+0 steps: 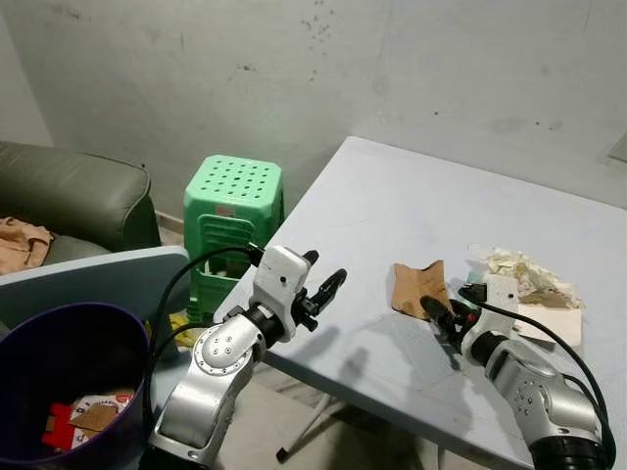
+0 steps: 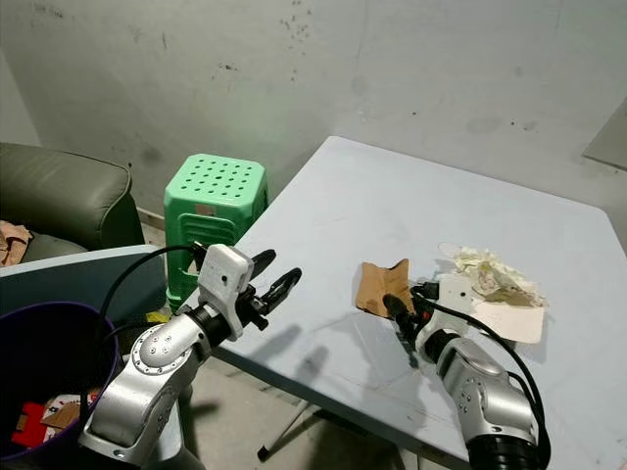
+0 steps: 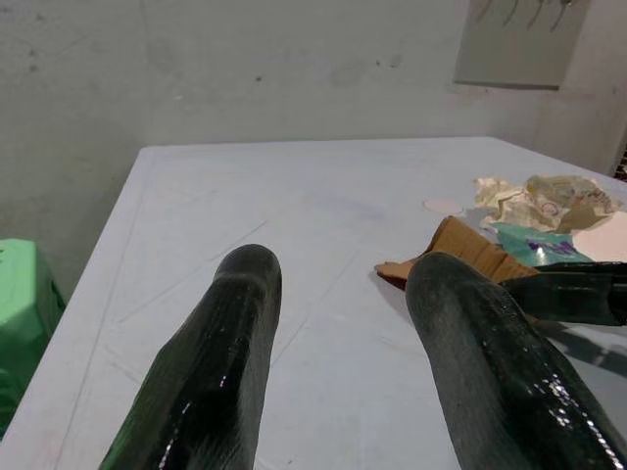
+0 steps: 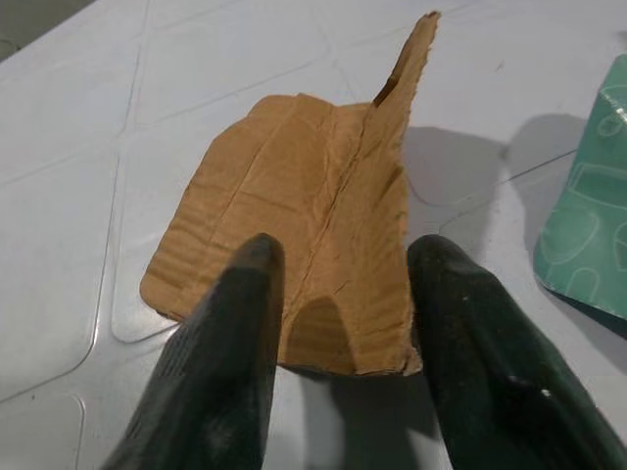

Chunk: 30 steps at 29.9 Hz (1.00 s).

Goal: Picking trash to rubbish bin

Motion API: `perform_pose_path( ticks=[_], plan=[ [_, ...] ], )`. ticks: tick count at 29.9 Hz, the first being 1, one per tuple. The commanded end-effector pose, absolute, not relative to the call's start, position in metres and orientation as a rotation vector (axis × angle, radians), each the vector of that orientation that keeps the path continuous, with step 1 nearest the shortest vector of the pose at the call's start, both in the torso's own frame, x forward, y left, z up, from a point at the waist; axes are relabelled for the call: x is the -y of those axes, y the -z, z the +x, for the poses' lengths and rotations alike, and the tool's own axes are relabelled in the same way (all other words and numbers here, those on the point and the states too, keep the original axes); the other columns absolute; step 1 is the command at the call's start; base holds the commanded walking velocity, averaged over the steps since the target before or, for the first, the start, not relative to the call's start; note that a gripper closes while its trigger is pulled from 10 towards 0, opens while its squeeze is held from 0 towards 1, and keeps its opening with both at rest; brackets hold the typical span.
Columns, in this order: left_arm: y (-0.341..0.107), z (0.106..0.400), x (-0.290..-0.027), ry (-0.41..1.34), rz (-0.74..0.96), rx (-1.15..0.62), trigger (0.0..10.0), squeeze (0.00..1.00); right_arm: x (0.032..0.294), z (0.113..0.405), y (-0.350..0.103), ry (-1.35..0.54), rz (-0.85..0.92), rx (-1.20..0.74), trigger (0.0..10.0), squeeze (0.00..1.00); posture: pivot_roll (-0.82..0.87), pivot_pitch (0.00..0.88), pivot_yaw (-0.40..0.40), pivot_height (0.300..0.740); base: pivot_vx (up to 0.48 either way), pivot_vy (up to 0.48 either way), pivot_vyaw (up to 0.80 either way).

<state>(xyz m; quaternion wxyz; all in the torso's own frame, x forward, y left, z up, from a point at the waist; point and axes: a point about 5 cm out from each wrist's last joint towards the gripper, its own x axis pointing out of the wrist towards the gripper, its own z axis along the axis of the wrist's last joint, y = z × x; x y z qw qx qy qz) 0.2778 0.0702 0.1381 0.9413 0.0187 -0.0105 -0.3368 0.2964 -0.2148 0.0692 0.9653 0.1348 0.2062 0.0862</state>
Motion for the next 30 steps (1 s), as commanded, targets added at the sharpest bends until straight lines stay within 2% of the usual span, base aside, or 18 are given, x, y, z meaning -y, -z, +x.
perform_pose_path(
  ticks=[1,30],
  plan=[
    [-0.1474,0.2782,-0.0671,0.69,0.04,0.055,10.0,0.0,0.217,0.2962,-0.0686,-0.169,0.251,-0.433,0.0,0.0,-0.01,0.0,-0.132,0.74,0.0,0.0,0.0],
    [-0.1495,0.2822,-0.0707,0.665,0.048,0.067,10.0,0.0,0.2155,0.3001,-0.0678,-0.126,0.258,-0.397,0.0,0.0,0.0,0.0,-0.127,0.74,0.0,0.0,0.0]
  ],
)
